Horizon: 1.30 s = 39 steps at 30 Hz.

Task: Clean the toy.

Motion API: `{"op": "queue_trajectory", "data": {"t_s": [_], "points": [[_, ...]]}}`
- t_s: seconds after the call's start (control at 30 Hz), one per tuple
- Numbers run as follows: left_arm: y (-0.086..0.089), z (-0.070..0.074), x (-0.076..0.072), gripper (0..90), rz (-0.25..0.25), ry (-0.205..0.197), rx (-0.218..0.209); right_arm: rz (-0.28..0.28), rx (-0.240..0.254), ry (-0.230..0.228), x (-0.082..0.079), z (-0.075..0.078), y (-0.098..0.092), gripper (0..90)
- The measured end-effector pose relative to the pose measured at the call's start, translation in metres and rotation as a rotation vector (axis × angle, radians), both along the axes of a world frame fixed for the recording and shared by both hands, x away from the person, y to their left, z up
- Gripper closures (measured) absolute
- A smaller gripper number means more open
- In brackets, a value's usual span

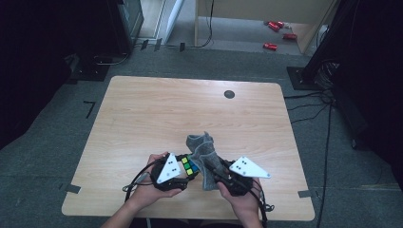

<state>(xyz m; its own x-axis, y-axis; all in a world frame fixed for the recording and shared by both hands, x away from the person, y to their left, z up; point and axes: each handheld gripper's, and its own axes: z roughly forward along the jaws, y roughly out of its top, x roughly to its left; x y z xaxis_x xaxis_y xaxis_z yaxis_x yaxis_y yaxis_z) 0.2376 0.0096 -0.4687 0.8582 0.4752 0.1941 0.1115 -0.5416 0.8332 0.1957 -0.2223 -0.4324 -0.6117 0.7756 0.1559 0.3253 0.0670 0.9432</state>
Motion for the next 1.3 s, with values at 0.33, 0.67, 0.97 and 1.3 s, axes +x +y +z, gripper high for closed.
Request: {"op": "queue_trajectory", "data": {"t_s": [0.33,0.67,0.97,1.3], "points": [[-0.018,0.010,-0.012,34.4,0.018,0.030,0.079,0.018,-0.274,-0.090,-0.012,-0.005,0.039,66.5],[-0.012,0.011,-0.005,34.4,0.027,0.055,0.042,-0.055,-0.249,-0.070,-0.006,-0.003,0.021,66.9],[-0.009,0.011,-0.007,34.4,0.010,0.039,0.015,-0.009,-0.267,-0.095,-0.007,-0.002,0.029,65.9],[-0.006,0.013,-0.006,34.4,-0.008,0.042,-0.022,0.003,-0.246,-0.148,-0.013,0.004,0.029,65.3]]}}
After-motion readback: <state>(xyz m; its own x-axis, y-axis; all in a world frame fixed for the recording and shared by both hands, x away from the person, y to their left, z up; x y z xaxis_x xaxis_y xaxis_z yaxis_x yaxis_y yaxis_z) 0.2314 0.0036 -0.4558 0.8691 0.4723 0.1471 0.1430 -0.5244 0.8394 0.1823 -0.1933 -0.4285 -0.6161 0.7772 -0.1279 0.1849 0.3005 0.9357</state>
